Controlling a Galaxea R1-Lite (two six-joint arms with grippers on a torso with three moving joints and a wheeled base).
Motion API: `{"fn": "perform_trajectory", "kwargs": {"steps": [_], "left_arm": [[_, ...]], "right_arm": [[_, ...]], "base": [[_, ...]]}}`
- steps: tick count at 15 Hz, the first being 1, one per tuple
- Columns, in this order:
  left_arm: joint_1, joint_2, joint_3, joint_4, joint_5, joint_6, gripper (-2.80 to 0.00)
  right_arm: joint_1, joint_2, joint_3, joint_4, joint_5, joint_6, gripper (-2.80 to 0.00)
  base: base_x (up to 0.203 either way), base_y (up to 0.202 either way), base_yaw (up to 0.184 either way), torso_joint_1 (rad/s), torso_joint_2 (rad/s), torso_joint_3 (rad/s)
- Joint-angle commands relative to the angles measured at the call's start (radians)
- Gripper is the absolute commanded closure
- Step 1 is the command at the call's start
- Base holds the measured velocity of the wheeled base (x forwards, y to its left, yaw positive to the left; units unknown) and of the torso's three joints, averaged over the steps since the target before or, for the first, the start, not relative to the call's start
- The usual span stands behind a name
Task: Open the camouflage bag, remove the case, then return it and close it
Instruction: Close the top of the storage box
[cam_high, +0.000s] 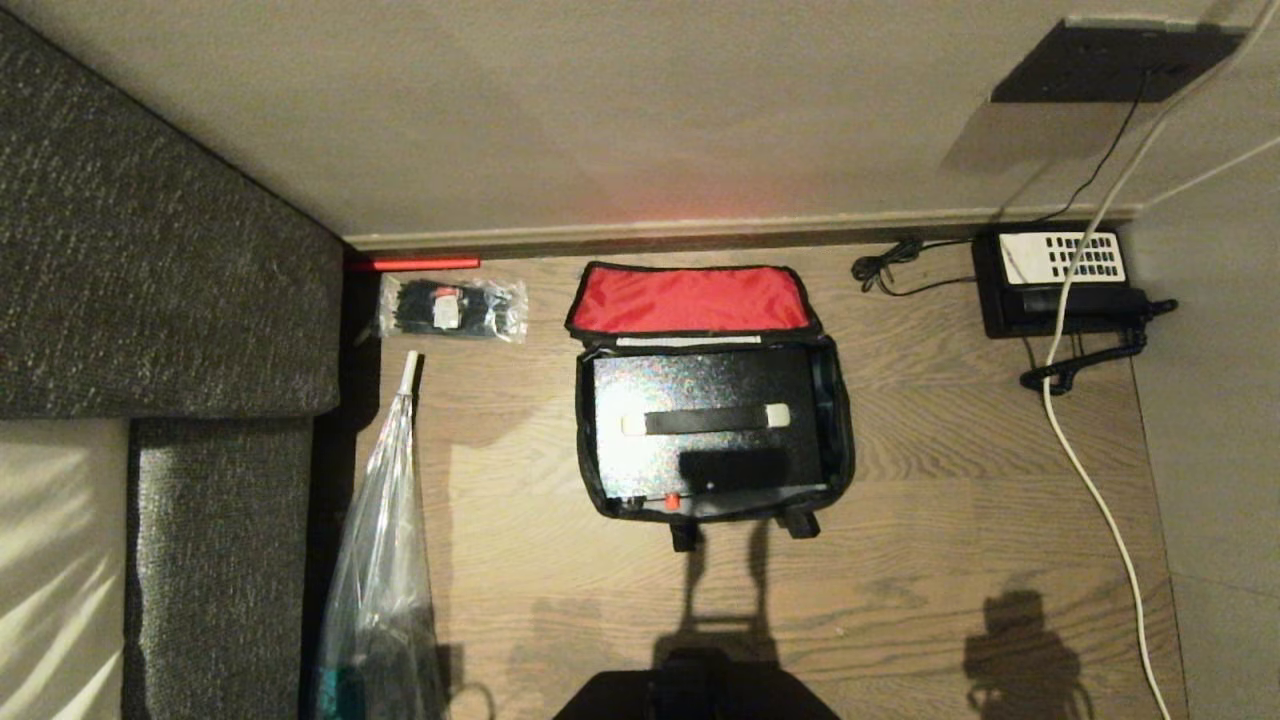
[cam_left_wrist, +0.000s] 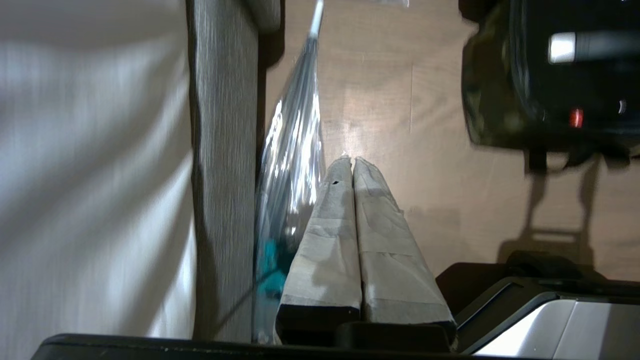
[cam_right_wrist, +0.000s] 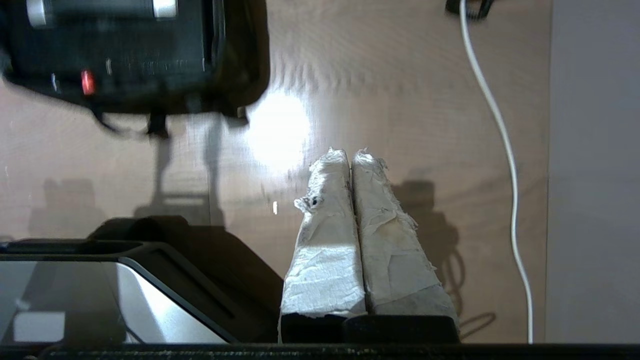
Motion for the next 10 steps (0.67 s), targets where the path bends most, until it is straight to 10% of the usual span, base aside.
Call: {"fn": "perform_trajectory", "kwargs": {"steps": [1, 10], "left_arm": [[0.0, 0.0, 0.003, 0.0, 0.0, -0.001, 0.0], [0.0, 0.0, 0.003, 0.0, 0.0, 0.001, 0.0]], "right_arm": [[0.001, 0.003, 0.0, 0.0, 0.0, -0.002, 0.0], [0.001, 0.003, 0.0, 0.0, 0.0, 0.0, 0.0]], "base": [[0.197, 0.0, 0.0, 0.002, 0.0, 0.002], [0.056, 0.0, 0.001, 0.0, 0.0, 0.002]]}}
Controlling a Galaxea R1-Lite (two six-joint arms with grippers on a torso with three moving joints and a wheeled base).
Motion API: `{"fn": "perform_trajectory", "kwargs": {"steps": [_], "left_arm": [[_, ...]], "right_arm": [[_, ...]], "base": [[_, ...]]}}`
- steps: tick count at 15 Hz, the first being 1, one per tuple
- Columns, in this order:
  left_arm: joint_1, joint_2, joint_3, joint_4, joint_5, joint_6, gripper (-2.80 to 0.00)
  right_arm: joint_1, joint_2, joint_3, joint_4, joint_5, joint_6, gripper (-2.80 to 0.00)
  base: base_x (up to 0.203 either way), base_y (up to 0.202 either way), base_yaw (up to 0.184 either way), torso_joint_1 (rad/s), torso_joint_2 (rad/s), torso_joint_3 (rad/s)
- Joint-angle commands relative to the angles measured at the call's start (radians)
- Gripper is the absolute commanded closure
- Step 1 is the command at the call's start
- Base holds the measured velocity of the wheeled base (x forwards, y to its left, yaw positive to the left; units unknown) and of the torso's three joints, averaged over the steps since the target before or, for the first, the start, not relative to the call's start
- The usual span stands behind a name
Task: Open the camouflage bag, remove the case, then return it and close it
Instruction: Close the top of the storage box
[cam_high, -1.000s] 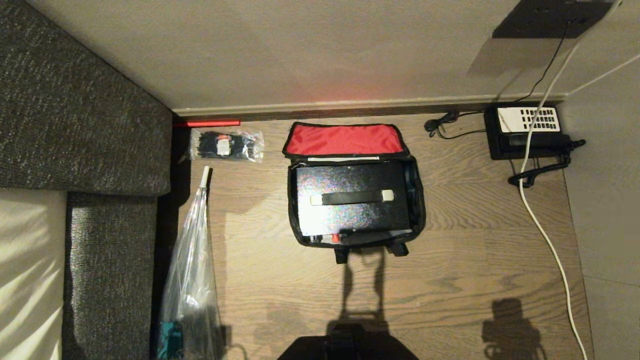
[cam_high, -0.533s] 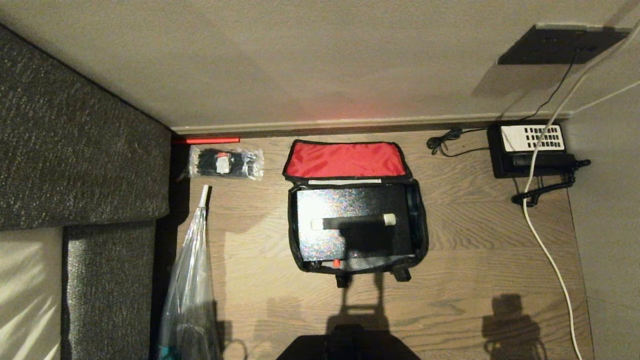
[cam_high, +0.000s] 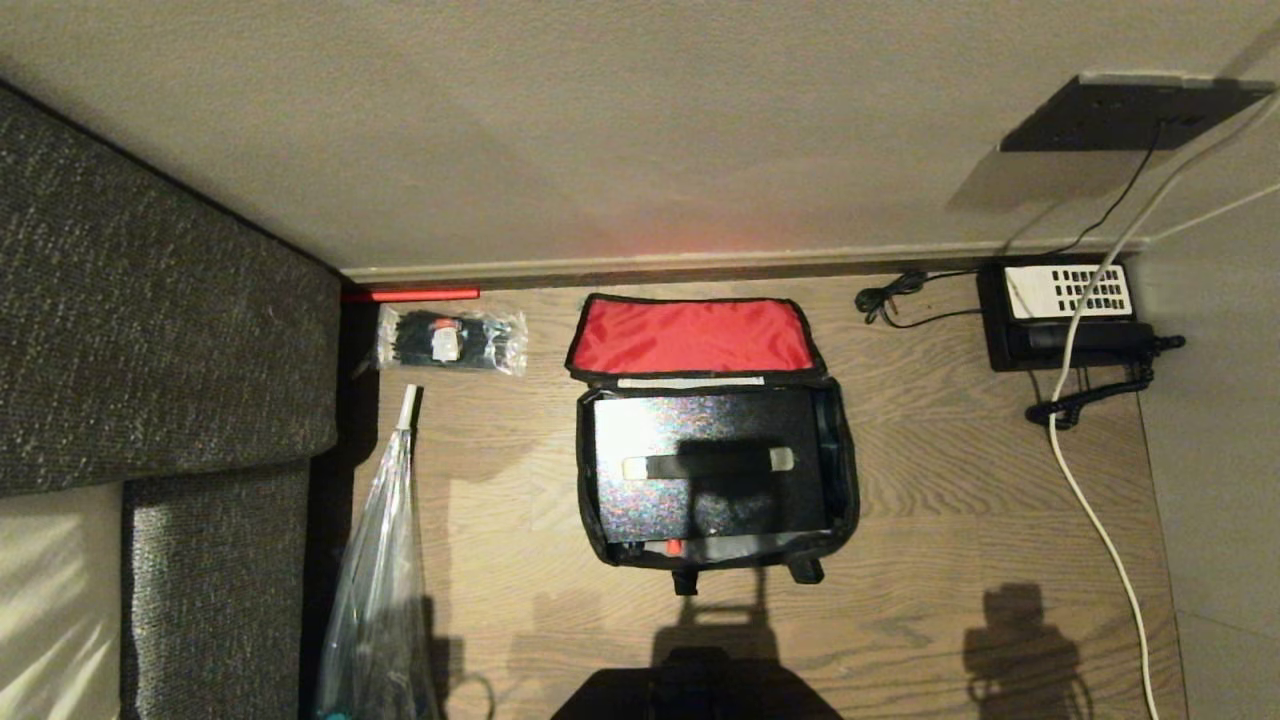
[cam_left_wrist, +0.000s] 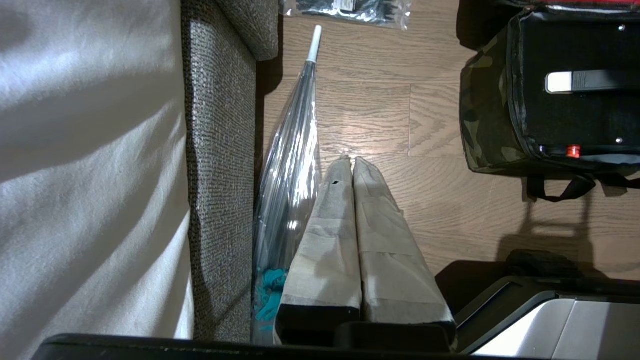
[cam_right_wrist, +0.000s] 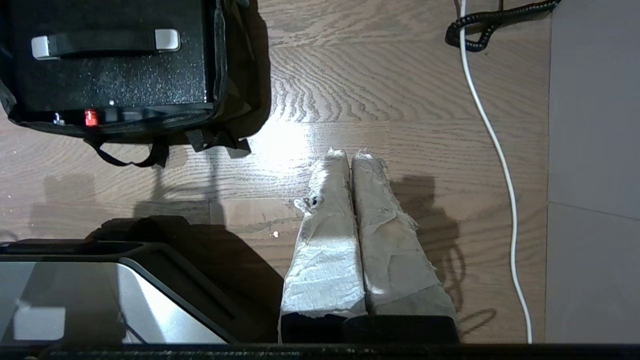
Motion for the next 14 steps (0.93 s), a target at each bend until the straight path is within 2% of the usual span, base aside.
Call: {"fn": "perform_trajectory", "kwargs": {"steps": [1, 7, 14], "left_arm": [[0.0, 0.0, 0.003, 0.0, 0.0, 0.001, 0.0], [0.0, 0.0, 0.002, 0.003, 0.0, 0.001, 0.0], [0.0, 0.0, 0.003, 0.001, 0.0, -0.002, 0.0]], "right_arm": [[0.001, 0.002, 0.001, 0.0, 0.001, 0.0, 0.0], [0.001, 0.0, 0.001, 0.0, 0.001, 0.0, 0.0], [0.001, 0.002, 0.001, -0.001, 0.001, 0.0, 0.0]], "base": [[0.0, 0.0, 0.0, 0.0, 0.0, 0.0], [0.0, 0.0, 0.0, 0.001, 0.0, -0.016], [0.0, 0.0, 0.0, 0.004, 0.0, -0.184]]}}
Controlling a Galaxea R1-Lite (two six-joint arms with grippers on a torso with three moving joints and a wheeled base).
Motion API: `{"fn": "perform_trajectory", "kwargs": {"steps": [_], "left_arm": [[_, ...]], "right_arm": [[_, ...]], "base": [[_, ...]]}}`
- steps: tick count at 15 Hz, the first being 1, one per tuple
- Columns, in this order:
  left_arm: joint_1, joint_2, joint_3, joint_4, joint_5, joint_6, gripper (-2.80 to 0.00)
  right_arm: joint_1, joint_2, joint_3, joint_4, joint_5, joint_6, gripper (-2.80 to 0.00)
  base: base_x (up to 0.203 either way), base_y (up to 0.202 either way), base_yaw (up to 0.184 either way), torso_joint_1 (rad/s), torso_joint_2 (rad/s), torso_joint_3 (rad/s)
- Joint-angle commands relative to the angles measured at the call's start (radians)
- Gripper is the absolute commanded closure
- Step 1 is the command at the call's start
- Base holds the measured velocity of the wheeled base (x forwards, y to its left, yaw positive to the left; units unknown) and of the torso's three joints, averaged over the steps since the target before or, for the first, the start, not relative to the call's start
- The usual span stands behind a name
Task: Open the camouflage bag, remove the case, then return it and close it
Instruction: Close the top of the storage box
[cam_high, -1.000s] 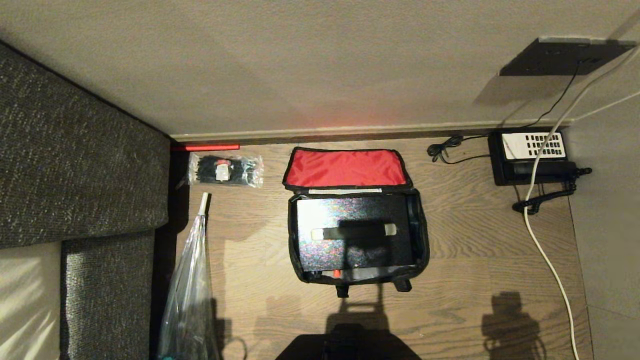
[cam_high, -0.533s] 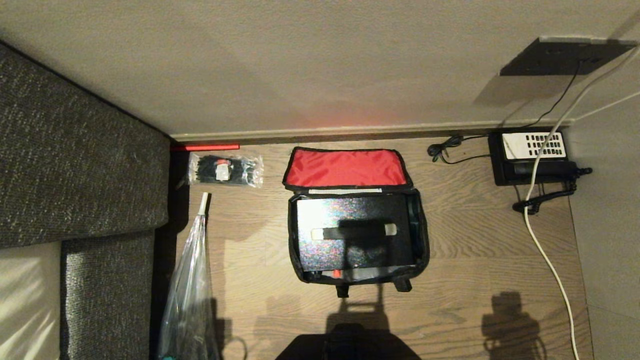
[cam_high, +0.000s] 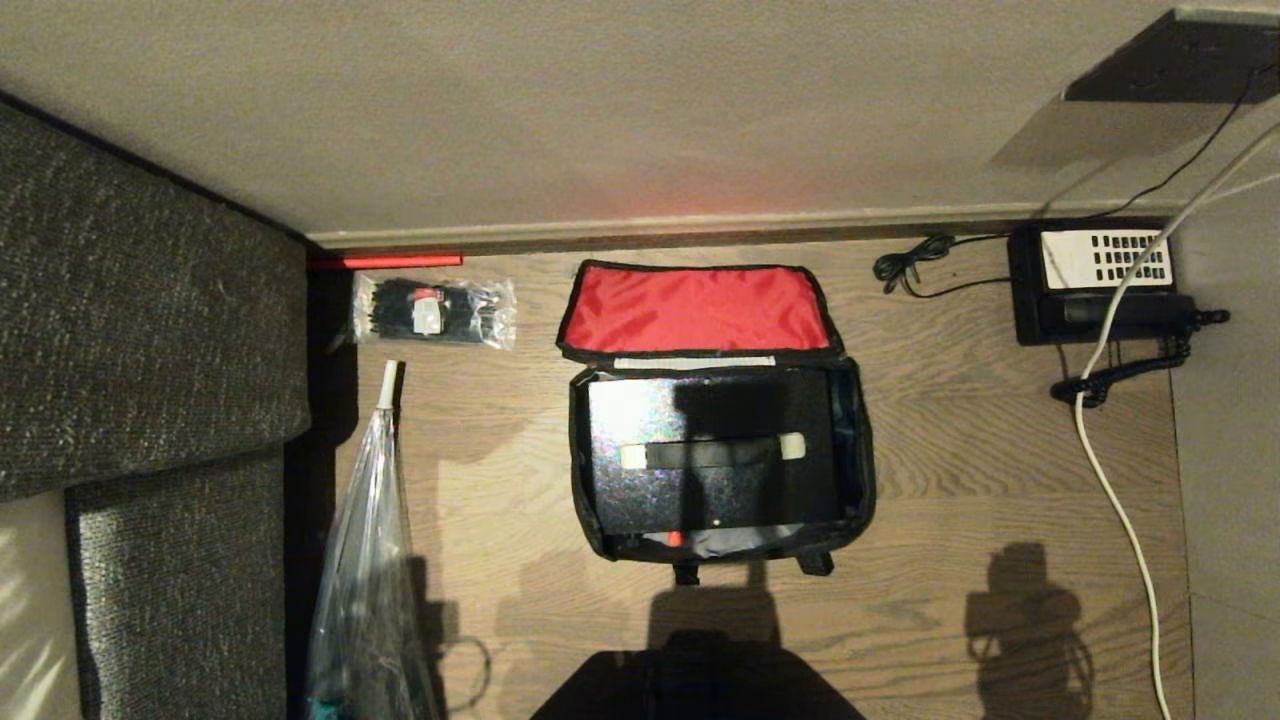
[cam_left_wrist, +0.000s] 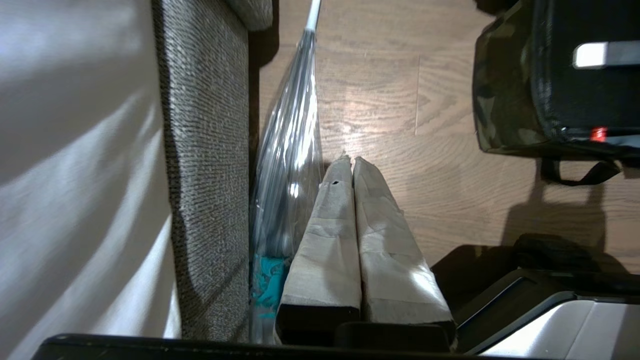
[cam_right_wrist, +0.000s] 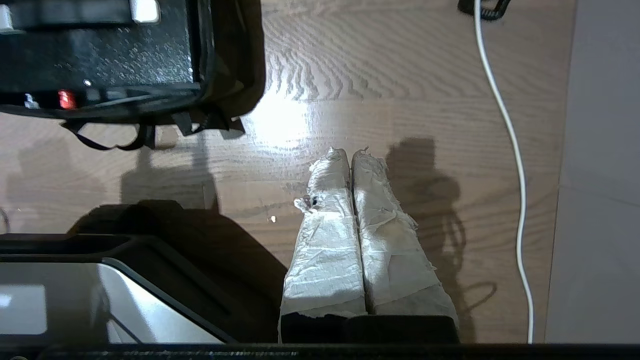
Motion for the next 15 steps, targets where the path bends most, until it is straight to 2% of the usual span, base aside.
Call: {"fn": "perform_trajectory", "kwargs": {"steps": [1, 5, 11, 13, 15], "left_arm": [[0.0, 0.0, 0.003, 0.0, 0.002, -0.003, 0.0], [0.0, 0.0, 0.003, 0.0, 0.0, -0.001, 0.0], [0.0, 0.0, 0.003, 0.0, 0.0, 0.002, 0.0], [0.0, 0.0, 0.003, 0.0, 0.0, 0.002, 0.0], [0.0, 0.0, 0.003, 0.0, 0.0, 0.002, 0.0]], "right_arm": [[0.001, 0.001, 0.0, 0.001, 0.0, 0.0, 0.0], [0.001, 0.001, 0.0, 0.001, 0.0, -0.001, 0.0], [0.001, 0.0, -0.015, 0.027, 0.003, -0.035, 0.0], [0.001, 0.0, -0.099, 0.051, 0.02, -0.034, 0.0], [0.001, 0.0, -0.275, 0.236, 0.069, -0.008, 0.0]], "base": [[0.0, 0.0, 0.0, 0.009, 0.0, -0.195], [0.0, 0.0, 0.0, 0.001, 0.01, -0.167], [0.0, 0.0, 0.0, 0.001, 0.0, -0.014], [0.0, 0.0, 0.0, 0.0, 0.0, 0.0], [0.0, 0.0, 0.0, 0.0, 0.0, 0.0]]}}
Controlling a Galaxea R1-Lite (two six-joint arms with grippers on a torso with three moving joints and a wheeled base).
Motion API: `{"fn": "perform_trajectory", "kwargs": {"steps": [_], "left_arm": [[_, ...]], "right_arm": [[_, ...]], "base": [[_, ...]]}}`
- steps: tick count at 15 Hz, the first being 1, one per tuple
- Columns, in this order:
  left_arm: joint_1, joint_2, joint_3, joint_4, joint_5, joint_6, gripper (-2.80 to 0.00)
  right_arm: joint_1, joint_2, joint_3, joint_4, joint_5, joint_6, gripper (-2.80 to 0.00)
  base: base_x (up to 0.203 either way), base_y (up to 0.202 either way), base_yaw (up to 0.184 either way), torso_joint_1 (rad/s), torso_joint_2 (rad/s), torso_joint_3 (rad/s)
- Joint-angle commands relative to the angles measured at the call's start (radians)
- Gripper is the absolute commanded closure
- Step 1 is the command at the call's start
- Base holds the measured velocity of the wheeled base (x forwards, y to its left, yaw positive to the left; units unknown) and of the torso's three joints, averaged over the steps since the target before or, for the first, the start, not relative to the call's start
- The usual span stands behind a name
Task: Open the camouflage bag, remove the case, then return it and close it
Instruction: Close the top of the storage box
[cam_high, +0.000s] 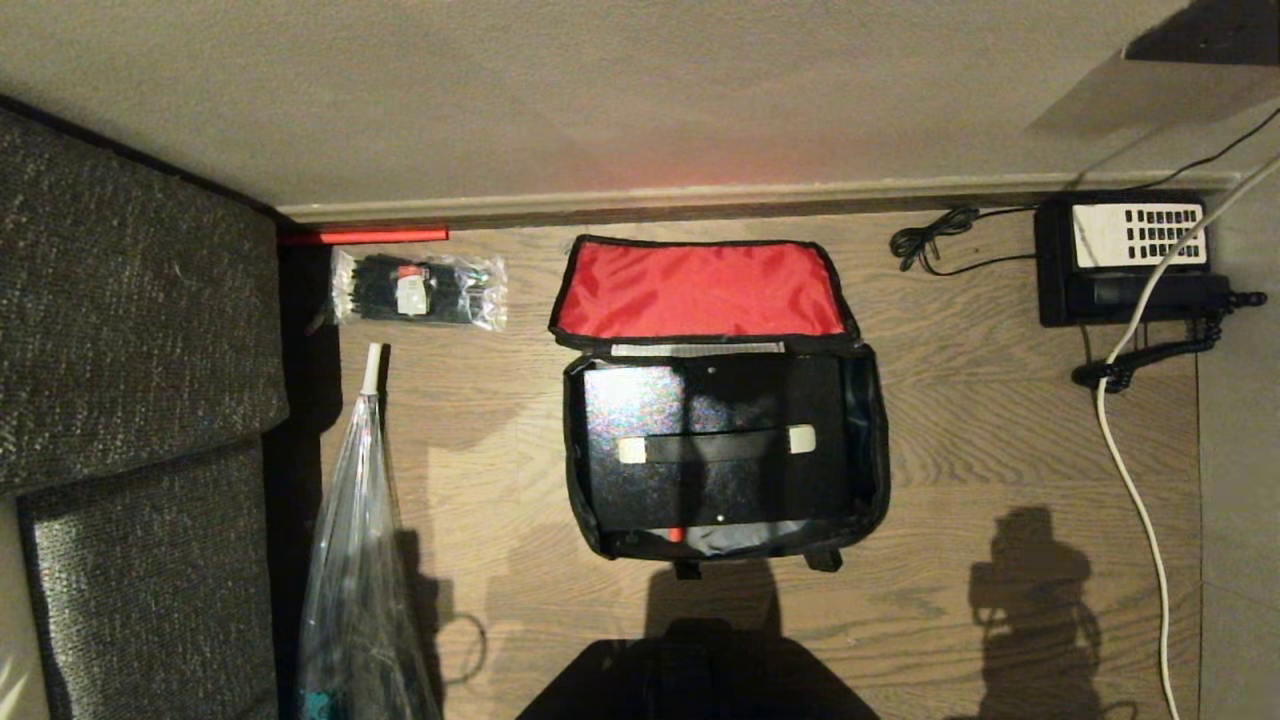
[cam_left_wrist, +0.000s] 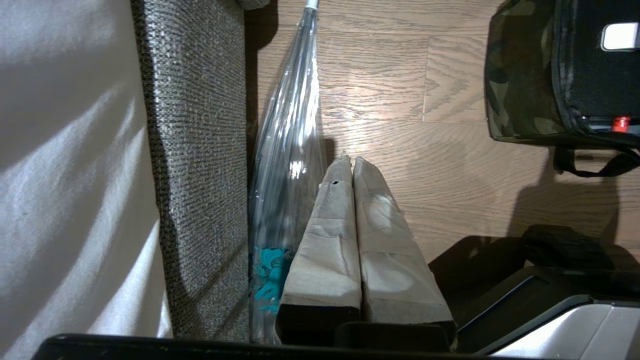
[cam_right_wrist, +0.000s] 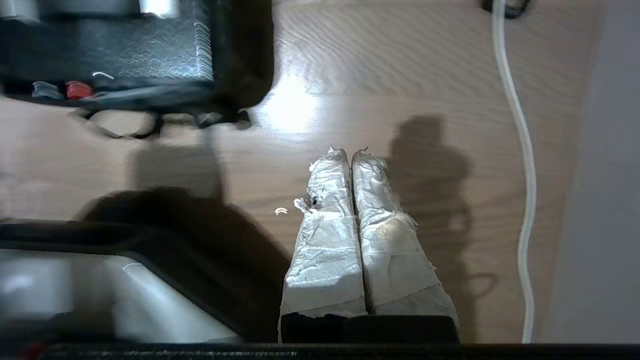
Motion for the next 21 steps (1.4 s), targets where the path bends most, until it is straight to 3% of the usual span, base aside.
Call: {"fn": "perform_trajectory", "kwargs": {"steps": [1, 3, 4, 5, 7, 9, 12, 16, 19, 20, 21], "left_arm": [[0.001, 0.0, 0.003, 0.0, 0.0, 0.0, 0.0], [0.001, 0.0, 0.003, 0.0, 0.0, 0.0, 0.0], [0.001, 0.0, 0.003, 0.0, 0.0, 0.0, 0.0], [0.001, 0.0, 0.003, 0.0, 0.0, 0.0, 0.0], [0.001, 0.0, 0.003, 0.0, 0.0, 0.0, 0.0], [0.001, 0.0, 0.003, 0.0, 0.0, 0.0, 0.0], [0.001, 0.0, 0.003, 0.0, 0.0, 0.0, 0.0], [0.001, 0.0, 0.003, 0.0, 0.0, 0.0, 0.0], [0.001, 0.0, 0.003, 0.0, 0.0, 0.0, 0.0], [0.001, 0.0, 0.003, 0.0, 0.0, 0.0, 0.0], [0.001, 0.0, 0.003, 0.0, 0.0, 0.0, 0.0]], "right_arm": [[0.001, 0.001, -0.252, 0.207, 0.054, 0.031, 0.0], [0.001, 0.002, -0.446, 0.497, 0.189, 0.073, 0.0], [0.001, 0.003, -0.478, 0.562, 0.242, 0.085, 0.0], [0.001, 0.024, -0.481, 0.57, 0.287, 0.097, 0.0], [0.012, 0.159, -0.521, 0.52, 0.296, 0.164, 0.0], [0.052, 0.429, -0.562, 0.444, 0.292, 0.263, 0.0], [0.088, 0.929, -0.584, 0.262, 0.278, 0.389, 0.0], [0.119, 1.468, -0.661, -0.231, 0.28, 0.634, 0.0], [0.131, 1.708, -0.813, -0.526, 0.296, 0.856, 0.0], [0.132, 1.754, -0.856, -0.586, 0.298, 0.907, -2.8], [0.13, 1.787, -0.89, -0.64, 0.302, 0.952, -2.8]], "base": [[0.0, 0.0, 0.0, 0.0, 0.0, 0.0], [0.0, 0.0, 0.0, 0.0, 0.0, 0.0], [0.0, 0.0, 0.0, 0.0, 0.0, 0.0], [0.0, 0.0, 0.0, 0.0, 0.0, 0.0], [0.0, 0.0, 0.0, 0.0, 0.0, 0.0], [0.0, 0.0, 0.0, 0.0, 0.0, 0.0], [0.0, 0.0, 0.0, 0.0, 0.0, 0.0], [0.0, 0.0, 0.0, 0.0, 0.0, 0.0], [0.0, 0.0, 0.0, 0.0, 0.0, 0.0], [0.0, 0.0, 0.0, 0.0, 0.0, 0.0], [0.0, 0.0, 0.0, 0.0, 0.0, 0.0]]}}
